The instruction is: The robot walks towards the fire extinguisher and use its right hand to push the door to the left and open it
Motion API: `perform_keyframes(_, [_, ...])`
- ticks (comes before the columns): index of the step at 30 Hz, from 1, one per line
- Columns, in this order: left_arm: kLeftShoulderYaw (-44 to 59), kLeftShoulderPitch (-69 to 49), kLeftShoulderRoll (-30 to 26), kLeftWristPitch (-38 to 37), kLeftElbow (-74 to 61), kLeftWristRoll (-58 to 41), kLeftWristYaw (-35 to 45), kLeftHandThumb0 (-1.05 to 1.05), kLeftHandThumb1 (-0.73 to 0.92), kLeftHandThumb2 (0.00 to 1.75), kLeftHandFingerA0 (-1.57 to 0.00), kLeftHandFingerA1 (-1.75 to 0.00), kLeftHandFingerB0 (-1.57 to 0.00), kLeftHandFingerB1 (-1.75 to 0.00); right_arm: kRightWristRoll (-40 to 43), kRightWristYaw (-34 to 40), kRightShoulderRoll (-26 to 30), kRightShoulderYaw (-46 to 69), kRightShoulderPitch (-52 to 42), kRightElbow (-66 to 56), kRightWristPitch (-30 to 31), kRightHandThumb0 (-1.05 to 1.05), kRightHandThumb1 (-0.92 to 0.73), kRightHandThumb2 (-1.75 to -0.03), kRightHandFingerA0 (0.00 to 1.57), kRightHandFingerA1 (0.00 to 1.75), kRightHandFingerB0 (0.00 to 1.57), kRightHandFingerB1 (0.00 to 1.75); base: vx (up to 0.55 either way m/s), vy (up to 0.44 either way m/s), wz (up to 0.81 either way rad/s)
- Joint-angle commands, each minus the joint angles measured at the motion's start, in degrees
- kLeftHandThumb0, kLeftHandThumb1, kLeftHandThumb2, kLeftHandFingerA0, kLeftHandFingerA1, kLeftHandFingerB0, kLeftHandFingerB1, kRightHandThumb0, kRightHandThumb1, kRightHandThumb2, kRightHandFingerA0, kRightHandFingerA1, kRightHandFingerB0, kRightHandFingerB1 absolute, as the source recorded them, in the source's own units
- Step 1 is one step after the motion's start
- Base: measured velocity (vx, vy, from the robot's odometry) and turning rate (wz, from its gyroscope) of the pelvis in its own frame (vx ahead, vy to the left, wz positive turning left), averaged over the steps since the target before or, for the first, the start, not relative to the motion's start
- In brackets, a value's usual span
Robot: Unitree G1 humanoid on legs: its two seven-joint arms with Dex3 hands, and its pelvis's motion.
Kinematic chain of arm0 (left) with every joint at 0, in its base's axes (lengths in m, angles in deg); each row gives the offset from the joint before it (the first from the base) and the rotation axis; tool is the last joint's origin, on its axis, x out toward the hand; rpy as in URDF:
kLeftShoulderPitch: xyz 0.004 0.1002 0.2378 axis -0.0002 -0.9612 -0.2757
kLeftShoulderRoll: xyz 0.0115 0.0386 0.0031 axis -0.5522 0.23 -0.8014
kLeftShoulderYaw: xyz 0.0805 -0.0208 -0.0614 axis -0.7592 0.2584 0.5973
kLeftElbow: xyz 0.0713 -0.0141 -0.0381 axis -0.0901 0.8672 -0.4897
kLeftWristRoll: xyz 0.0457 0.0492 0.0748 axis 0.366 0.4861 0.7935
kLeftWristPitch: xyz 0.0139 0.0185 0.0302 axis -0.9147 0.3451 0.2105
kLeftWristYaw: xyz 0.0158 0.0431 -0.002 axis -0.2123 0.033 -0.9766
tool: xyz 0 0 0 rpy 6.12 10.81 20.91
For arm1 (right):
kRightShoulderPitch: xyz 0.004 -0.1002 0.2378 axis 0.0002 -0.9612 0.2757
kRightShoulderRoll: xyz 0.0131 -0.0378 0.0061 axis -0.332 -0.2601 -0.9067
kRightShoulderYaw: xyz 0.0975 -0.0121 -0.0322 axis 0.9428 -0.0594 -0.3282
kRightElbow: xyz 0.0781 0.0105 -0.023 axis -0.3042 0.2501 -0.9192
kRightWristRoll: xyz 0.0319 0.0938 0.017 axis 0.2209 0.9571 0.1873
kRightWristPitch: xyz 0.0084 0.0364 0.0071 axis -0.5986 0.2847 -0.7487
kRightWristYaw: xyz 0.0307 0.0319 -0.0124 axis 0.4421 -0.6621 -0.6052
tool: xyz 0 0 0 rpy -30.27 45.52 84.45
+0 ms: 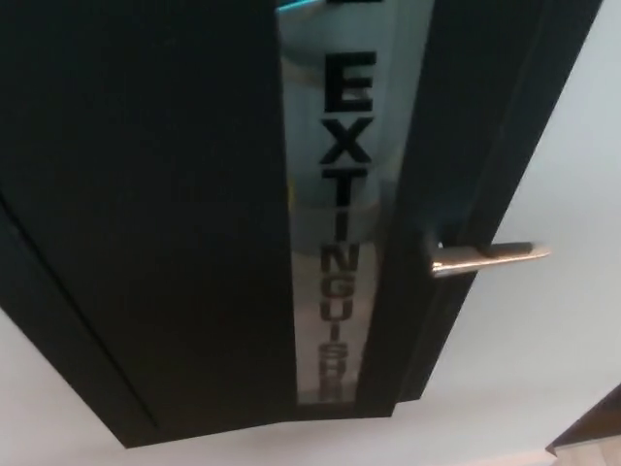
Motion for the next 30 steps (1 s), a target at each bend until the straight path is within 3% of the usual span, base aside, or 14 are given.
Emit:
perform_keyframes(1, [-0.28,-0.17,-1.02,0.82,0.28,-0.14,-0.47,-0.60,0.53,0.56,-0.31,-0.57,-0.34,-0.38,-0.38,0.25,0.83,-0.79,0.40,-0.25,-0.07,-0.41,-0.37,-0.97,0.10,0.61,0.03,0.57,-0.13,-0.006,-0.01])
perform_keyframes(2, [-0.28,-0.17,-1.02,0.82,0.28,-0.14,-0.47,-0.60,0.53,0.56,-0.31,-0.57,-0.34,-0.38,-0.38,0.25,0.83,-0.79,0.40,-0.25,-0.07,-0.41,-0.37,-0.97,0.10,0.61,0.03,0.57,-0.11,-0.037,0.02])
perform_keyframes(3, [-0.42,-0.12,-1.43,1.06,-0.04,-0.09,-0.72,-0.58,0.54,0.56,-0.33,-0.60,-0.35,-0.39,-0.71,0.29,1.13,-1.33,1.04,-0.87,-0.10,-0.78,-0.50,-0.86,0.23,0.76,0.03,0.61,-0.14,-0.061,0.00])
perform_keyframes(6, [-0.54,-0.11,-1.61,1.16,-0.19,-0.13,-0.84,-0.58,0.54,0.56,-0.33,-0.60,-0.35,-0.39,-0.75,0.33,1.28,-1.68,1.30,-1.20,-0.07,-0.78,-0.50,-0.86,0.23,0.76,0.03,0.61,-0.14,-0.127,-0.02])
perform_keyframes(7, [-0.41,-0.24,-1.75,1.19,-0.30,-0.34,-0.65,-0.57,0.56,0.56,-0.32,-0.57,-0.35,-0.38,-0.78,-0.01,1.46,-1.85,1.56,-1.29,-1.10,-0.78,-0.64,-0.57,0.14,0.90,0.00,0.70,-0.13,-0.187,-0.01])
perform_keyframes(8, [-0.10,-0.28,-1.69,1.40,-0.23,-0.71,-0.63,-0.60,0.43,0.78,-0.30,-0.61,-0.30,-0.49,-0.92,-0.07,1.64,-2.09,1.71,-1.30,-2.05,-0.80,-0.50,-0.85,0.21,0.76,0.03,0.63,-0.18,-0.253,0.04])
perform_keyframes(11, [0.29,-0.30,-1.49,1.65,0.01,-1.10,-0.47,-0.56,0.55,0.56,-0.31,-0.55,-0.33,-0.38,-1.40,0.10,1.96,-2.80,1.72,-1.90,-2.98,-0.79,-0.49,-0.88,0.25,0.78,0.04,0.62,-0.11,-0.347,0.03])
perform_keyframes(19, [0.20,0.08,-1.31,2.12,0.34,-0.86,-1.02,-0.58,0.53,0.56,-0.32,-0.57,-0.35,-0.38,-1.23,-1.66,3.14,-4.11,0.50,-7.63,-3.74,-0.76,-0.49,-0.86,0.30,0.80,0.04,0.64,-0.04,-0.150,0.04])
perform_keyframes(20, [0.28,-0.06,-1.40,1.85,0.17,-1.00,-0.68,-0.61,0.42,0.80,-0.30,-0.61,-0.26,-0.48,-1.47,-2.91,4.03,-4.50,0.65,-10.70,-3.46,-0.78,-0.48,-0.87,0.35,0.81,0.09,0.65,0.00,0.000,0.00])
perform_keyframes(23, [0.40,-0.29,-1.52,1.48,-0.10,-1.20,-0.15,-0.61,0.42,0.80,-0.30,-0.61,-0.26,-0.48,-1.62,-4.98,5.48,-5.16,0.31,-16.63,-2.22,-0.78,-0.48,-0.87,0.35,0.81,0.09,0.65,-0.06,0.079,-0.08])
perform_keyframes(24, [0.40,-0.40,-1.52,1.36,-0.09,-1.19,-0.14,-0.56,0.55,0.55,-0.33,-0.54,-0.34,-0.38,-0.92,-6.57,6.37,-4.83,-0.28,-21.12,-0.84,-0.79,-0.47,-0.87,0.32,0.82,0.11,0.67,-0.09,0.162,-0.01])
perform_keyframes(26, [0.55,-0.63,-1.46,1.19,-0.07,-1.32,-0.06,-0.55,0.55,0.56,-0.32,-0.54,-0.34,-0.38,-0.46,-8.82,8.16,-4.55,-1.42,-29.14,1.63,-0.82,-0.49,-0.89,0.34,0.83,0.09,0.68,-0.10,0.214,0.05])
perform_keyframes(29, [0.78,-0.70,-1.38,1.18,-0.09,-1.55,0.07,-0.55,0.55,0.56,-0.32,-0.54,-0.34,-0.38,-1.34,-8.92,8.82,-4.62,-2.43,-32.59,3.27,-0.82,-0.49,-0.89,0.34,0.83,0.09,0.68,-0.03,0.218,0.00])
perform_keyframes(30, [0.74,-0.56,-1.41,1.37,-0.06,-1.45,-0.06,-0.55,0.55,0.56,-0.31,-0.54,-0.34,-0.37,-0.35,-9.69,9.00,-3.89,-2.85,-34.28,3.52,-0.78,-0.60,-0.59,0.28,1.04,0.07,0.81,-0.04,0.098,0.22])
